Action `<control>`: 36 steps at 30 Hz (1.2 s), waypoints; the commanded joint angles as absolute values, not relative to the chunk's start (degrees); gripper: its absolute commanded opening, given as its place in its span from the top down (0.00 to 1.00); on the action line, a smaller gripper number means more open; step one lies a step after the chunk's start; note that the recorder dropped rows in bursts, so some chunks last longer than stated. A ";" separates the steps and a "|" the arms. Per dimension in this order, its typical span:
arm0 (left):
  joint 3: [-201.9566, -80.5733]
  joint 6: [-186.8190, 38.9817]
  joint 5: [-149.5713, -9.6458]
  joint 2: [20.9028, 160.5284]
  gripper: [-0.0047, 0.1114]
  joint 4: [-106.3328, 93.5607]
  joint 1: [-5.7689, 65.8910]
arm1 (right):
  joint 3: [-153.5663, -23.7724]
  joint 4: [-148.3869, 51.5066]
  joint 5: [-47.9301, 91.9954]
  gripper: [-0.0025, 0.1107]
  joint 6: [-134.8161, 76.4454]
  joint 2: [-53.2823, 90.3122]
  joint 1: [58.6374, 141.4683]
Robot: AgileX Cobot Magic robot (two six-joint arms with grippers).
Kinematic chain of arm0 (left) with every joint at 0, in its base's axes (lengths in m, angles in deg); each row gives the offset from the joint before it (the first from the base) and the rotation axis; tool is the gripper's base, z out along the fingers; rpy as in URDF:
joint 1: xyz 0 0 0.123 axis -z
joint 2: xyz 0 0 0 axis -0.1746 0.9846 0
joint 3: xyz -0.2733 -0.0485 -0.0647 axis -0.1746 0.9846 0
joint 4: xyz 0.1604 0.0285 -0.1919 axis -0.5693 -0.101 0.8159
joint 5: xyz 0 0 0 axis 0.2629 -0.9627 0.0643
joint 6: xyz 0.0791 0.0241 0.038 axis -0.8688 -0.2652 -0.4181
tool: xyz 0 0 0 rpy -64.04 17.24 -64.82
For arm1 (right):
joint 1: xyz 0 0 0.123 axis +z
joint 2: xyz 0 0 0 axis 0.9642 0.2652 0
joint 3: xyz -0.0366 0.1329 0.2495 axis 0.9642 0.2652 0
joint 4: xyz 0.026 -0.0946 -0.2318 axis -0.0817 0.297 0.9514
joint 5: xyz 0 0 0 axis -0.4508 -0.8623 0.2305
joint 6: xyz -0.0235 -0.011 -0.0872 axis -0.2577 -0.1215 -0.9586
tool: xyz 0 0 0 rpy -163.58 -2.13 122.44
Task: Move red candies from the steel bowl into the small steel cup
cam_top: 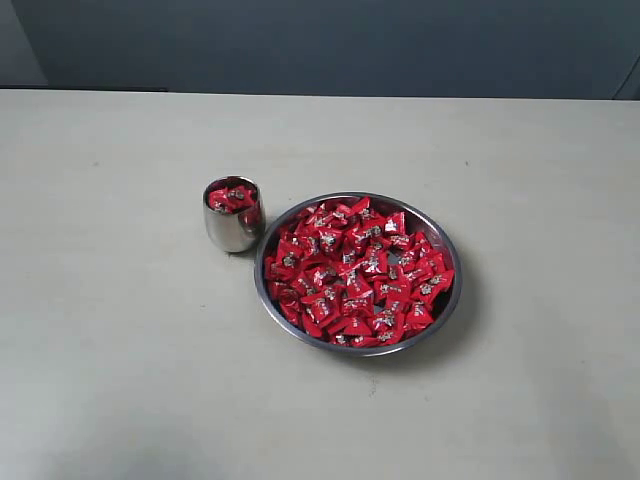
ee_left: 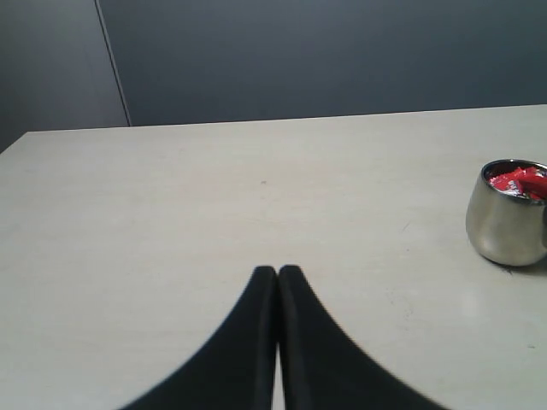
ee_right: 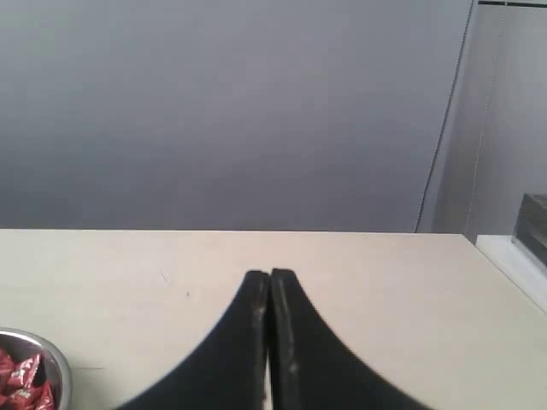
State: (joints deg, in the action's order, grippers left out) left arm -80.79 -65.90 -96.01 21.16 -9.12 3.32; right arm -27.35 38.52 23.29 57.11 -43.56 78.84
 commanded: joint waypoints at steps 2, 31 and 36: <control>-80.57 -65.78 -95.90 20.90 0.96 -8.96 3.29 | -25.85 39.10 22.46 0.99 57.02 -43.82 77.94; -80.57 -65.78 -95.90 20.90 0.96 -8.96 3.29 | -23.77 38.03 24.23 0.99 57.05 -52.11 72.33; -80.57 -65.78 -95.90 20.90 0.96 -8.96 3.29 | -23.77 38.03 24.19 0.99 57.05 -50.19 72.33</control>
State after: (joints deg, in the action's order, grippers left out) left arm -80.79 -65.90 -96.01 21.16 -9.12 3.32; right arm -23.89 37.98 24.64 57.22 -51.20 72.57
